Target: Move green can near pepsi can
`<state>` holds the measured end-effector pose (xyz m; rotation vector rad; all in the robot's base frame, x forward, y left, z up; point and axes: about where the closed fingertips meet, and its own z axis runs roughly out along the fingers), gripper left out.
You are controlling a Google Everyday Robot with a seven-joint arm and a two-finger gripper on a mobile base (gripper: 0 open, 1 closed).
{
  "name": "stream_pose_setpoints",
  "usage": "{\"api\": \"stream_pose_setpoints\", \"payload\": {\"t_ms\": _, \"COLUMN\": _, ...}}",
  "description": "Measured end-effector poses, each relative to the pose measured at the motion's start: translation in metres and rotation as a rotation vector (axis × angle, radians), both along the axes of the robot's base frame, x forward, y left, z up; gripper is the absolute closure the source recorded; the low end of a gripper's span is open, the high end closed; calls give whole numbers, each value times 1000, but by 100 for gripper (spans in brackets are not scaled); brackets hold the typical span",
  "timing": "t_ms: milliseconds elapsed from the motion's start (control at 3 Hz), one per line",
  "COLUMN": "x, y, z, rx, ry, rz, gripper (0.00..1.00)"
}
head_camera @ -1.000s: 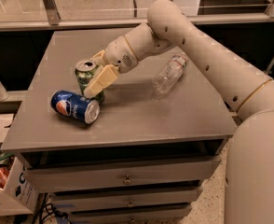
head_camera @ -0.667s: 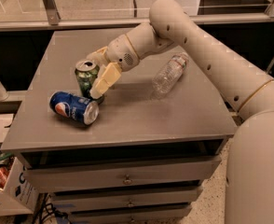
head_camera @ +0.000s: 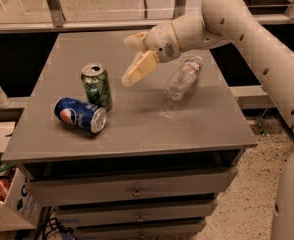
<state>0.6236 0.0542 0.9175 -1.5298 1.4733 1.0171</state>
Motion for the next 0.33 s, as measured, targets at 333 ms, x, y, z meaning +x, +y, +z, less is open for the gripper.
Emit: {"api": "stream_pose_setpoints", "payload": {"t_ms": 333, "x": 0, "y": 0, "z": 0, "rx": 0, "ry": 0, "rz": 0, "gripper": 0}}
